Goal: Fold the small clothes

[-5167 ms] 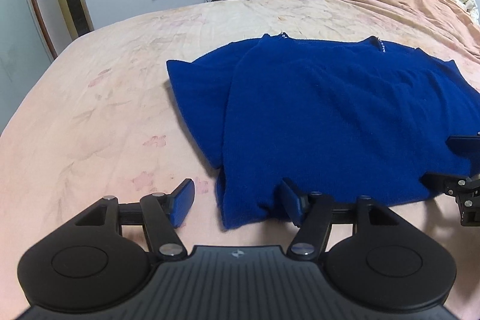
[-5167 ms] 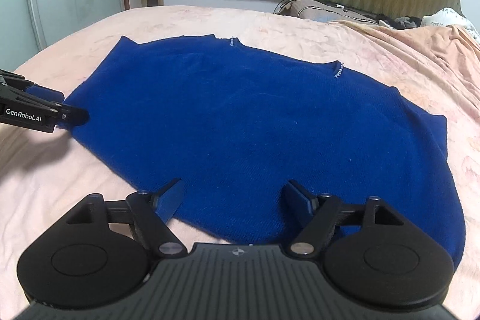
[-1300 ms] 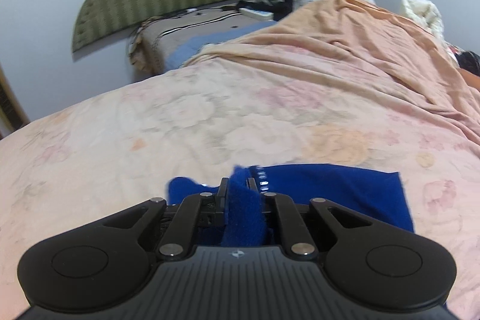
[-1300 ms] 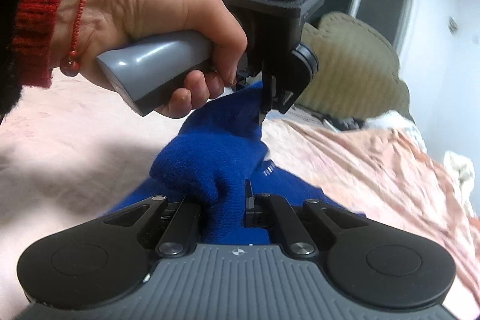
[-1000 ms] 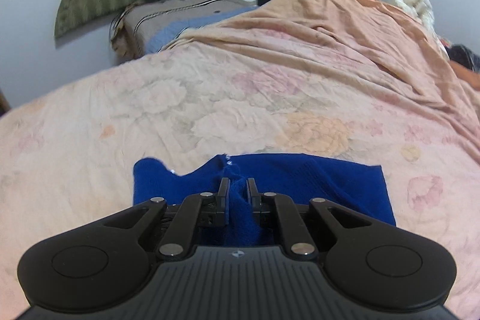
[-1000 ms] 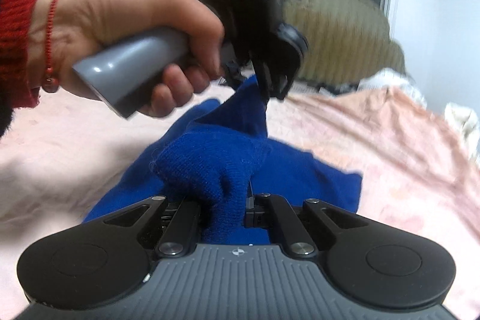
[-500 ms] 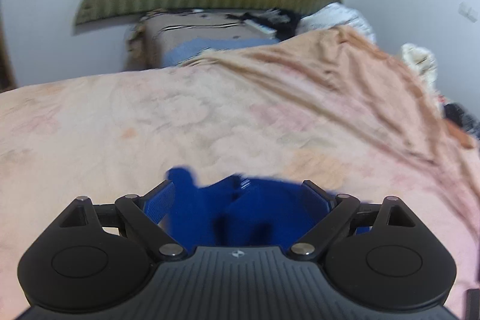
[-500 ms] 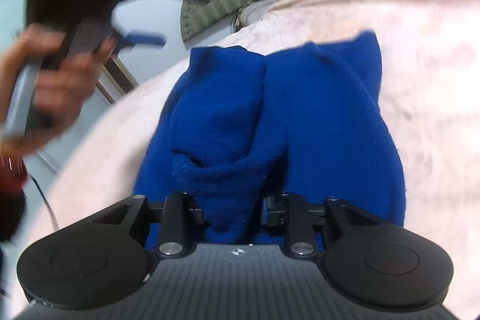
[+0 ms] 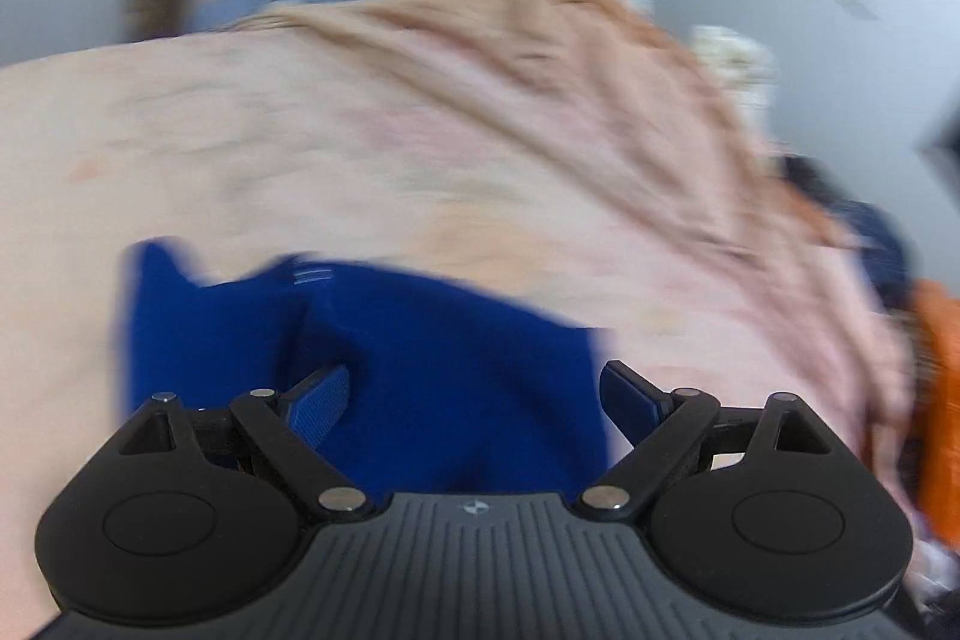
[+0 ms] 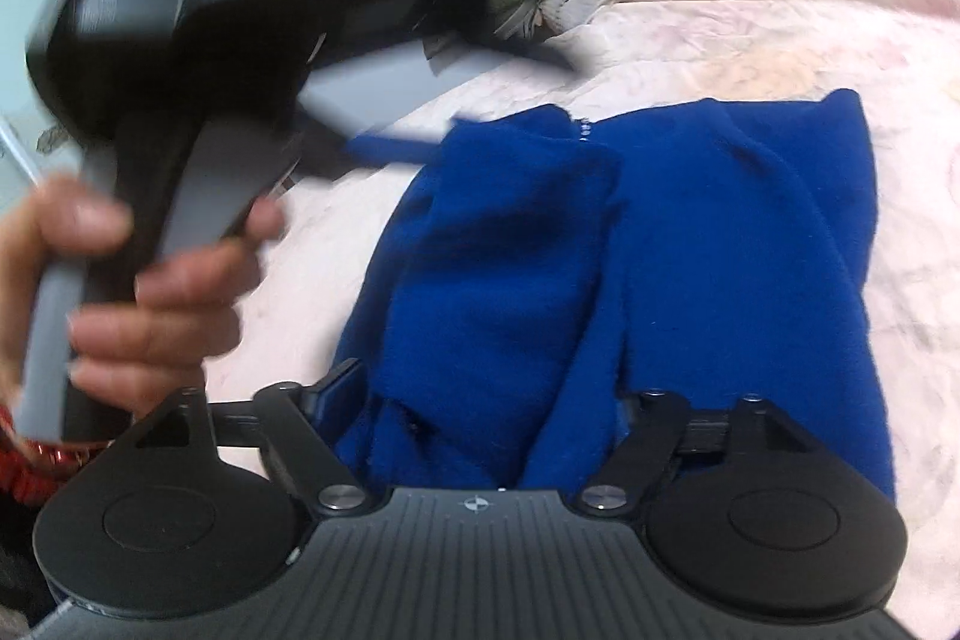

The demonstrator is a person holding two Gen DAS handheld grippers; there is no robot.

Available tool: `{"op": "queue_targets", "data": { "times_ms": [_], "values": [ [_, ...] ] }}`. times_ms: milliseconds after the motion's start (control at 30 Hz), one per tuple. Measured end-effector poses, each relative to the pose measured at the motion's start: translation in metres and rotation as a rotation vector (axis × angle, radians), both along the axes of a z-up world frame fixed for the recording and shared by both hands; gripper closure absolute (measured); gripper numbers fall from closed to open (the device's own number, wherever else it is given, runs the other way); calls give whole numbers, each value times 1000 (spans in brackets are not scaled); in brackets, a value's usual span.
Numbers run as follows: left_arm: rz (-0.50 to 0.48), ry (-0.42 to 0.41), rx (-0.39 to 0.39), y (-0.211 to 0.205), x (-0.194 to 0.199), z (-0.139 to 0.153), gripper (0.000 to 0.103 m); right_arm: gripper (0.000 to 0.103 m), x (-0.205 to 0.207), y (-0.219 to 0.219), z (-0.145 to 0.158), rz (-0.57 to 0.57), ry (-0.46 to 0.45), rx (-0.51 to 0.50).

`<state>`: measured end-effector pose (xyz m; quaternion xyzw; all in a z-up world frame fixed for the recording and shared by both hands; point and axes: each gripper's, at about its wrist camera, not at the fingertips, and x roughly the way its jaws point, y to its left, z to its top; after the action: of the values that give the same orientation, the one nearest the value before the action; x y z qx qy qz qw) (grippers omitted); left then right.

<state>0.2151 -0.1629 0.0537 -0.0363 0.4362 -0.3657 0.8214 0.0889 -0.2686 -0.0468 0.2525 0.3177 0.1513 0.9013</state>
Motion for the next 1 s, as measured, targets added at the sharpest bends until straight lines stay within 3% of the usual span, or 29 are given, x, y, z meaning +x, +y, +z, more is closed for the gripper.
{"op": "queue_targets", "data": {
  "times_ms": [67, 133, 267, 367, 400, 500, 533, 867, 1000],
  "values": [
    [-32, -18, -89, 4, -9, 11, 12, 24, 4, -6, -2, -3, 8, 28],
    [-8, -60, -93, 14, -14, 24, 12, 24, 10, -14, -1, -9, 5, 69],
    [208, -235, 110, 44, -21, 39, 12, 24, 28, -19, 3, -27, -11, 76],
    [306, -252, 170, 66, -24, 30, 12, 28, 48, -11, 4, -25, -2, 51],
    [318, -224, 161, 74, -25, 24, 12, 32, 53, -8, 4, -27, 0, 30],
    [341, -162, 149, 86, -30, 7, 12, 77, 62, -3, 8, -70, 13, -51],
    [352, -154, 153, 89, -30, 3, 12, 79, 61, -9, 7, -81, 14, -19],
    [257, -130, 193, 75, -60, -28, 12, 80, 16, -75, -1, -265, -12, 105],
    [224, -108, 211, 69, -71, -38, 12, 60, 9, -94, -23, -281, 73, 221]
  ]
}}
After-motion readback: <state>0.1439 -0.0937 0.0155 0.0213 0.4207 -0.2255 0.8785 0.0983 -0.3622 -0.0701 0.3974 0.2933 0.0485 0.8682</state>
